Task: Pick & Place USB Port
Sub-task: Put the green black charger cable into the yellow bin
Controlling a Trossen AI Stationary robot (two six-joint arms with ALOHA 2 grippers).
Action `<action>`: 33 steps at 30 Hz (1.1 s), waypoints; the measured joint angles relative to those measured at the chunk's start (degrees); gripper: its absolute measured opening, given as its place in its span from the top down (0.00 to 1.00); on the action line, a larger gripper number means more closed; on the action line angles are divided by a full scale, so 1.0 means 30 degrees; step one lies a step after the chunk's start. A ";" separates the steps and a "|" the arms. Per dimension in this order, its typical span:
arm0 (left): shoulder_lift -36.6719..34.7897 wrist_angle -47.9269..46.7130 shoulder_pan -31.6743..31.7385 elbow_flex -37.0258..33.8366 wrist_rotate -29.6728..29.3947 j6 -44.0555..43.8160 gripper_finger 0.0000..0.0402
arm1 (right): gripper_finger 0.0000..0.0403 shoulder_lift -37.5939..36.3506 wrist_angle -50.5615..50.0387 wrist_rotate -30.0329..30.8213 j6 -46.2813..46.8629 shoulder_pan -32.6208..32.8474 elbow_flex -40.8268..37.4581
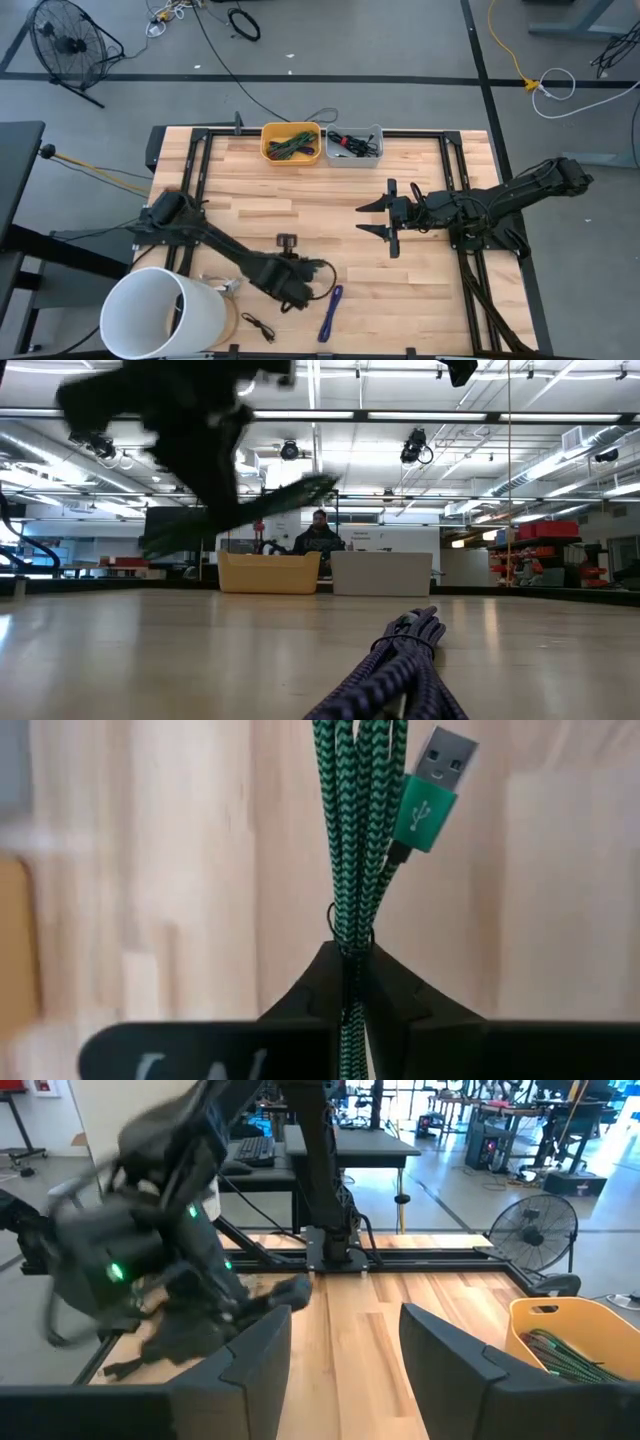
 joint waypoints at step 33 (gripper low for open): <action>-0.8443 1.6374 0.6124 -0.3123 0.3207 0.9453 0.95 | 0.53 0.0001 0.0639 0.0066 -0.0882 -0.0007 -0.0007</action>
